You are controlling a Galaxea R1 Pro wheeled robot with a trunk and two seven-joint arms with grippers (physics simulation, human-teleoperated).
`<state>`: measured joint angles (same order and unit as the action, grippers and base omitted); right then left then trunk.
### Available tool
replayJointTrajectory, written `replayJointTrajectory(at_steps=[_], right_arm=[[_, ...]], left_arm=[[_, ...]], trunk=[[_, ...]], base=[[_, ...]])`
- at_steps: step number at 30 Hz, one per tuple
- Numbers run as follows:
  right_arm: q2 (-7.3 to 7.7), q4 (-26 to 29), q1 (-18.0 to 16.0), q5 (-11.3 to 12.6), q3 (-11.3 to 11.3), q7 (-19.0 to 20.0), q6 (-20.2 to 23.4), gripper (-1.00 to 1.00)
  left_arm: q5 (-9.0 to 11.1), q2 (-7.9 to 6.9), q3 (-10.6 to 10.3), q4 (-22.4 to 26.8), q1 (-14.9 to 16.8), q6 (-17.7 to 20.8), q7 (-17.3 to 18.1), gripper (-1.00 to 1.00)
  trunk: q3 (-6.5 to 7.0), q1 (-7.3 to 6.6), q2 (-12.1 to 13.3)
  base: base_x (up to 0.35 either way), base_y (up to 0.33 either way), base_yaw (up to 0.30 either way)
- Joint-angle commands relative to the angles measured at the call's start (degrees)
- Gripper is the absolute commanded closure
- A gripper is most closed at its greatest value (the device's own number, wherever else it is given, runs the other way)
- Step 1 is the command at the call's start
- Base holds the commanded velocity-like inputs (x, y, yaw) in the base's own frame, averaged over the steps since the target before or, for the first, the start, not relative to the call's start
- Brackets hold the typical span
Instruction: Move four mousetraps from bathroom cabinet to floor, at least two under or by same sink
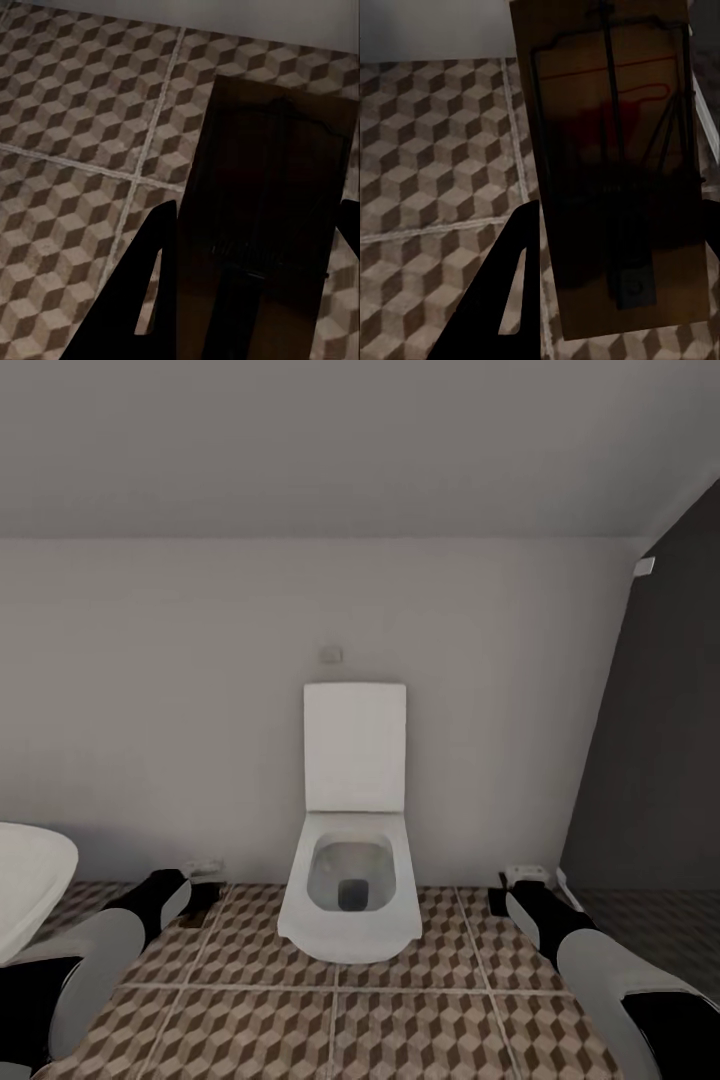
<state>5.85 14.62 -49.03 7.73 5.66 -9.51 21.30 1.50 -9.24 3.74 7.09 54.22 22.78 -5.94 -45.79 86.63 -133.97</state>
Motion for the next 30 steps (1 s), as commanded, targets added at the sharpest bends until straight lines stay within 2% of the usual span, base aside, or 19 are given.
replayJointTrajectory(at_steps=[1,23,30], right_arm=[[0.04,0.1,0.0,0.6,0.5,-0.3,0.3,1.00],[0.04,0.1,0.0,0.6,0.4,0.4,0.3,1.00],[0.04,0.1,0.0,0.6,0.4,0.3,0.3,1.00]], left_arm=[[0.2,0.09,0.4,0.1,0.0,0.3,-0.8,1.00],[0.3,0.54,0.6,0.1,0.0,0.0,-1.4,1.00],[0.4,0.49,0.6,0.1,0.0,-0.3,-1.4,1.00]], trunk=[[-0.25,0.21,-0.4],[-4.20,5.05,-9.3],[-5.75,5.23,-9.4]], base=[[0.000,0.000,0.000],[0.000,0.000,0.000],[0.000,0.000,0.000]])
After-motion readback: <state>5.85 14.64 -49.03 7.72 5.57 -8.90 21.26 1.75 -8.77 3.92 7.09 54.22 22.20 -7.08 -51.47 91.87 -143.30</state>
